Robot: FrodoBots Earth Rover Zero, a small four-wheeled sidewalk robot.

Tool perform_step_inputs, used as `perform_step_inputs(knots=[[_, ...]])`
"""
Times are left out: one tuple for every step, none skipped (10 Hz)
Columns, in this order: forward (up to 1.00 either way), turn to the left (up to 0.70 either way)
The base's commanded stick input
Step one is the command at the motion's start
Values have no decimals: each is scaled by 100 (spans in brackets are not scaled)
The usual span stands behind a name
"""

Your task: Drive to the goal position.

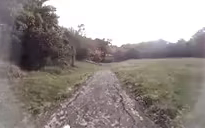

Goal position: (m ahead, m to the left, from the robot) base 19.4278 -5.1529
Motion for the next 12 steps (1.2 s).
perform_step_inputs(knots=[[85, 0], [85, 0], [85, 0], [85, 0], [85, 0], [85, 0], [85, 0], [85, 0], [85, 0], [85, 0], [85, 0], [85, 0]])
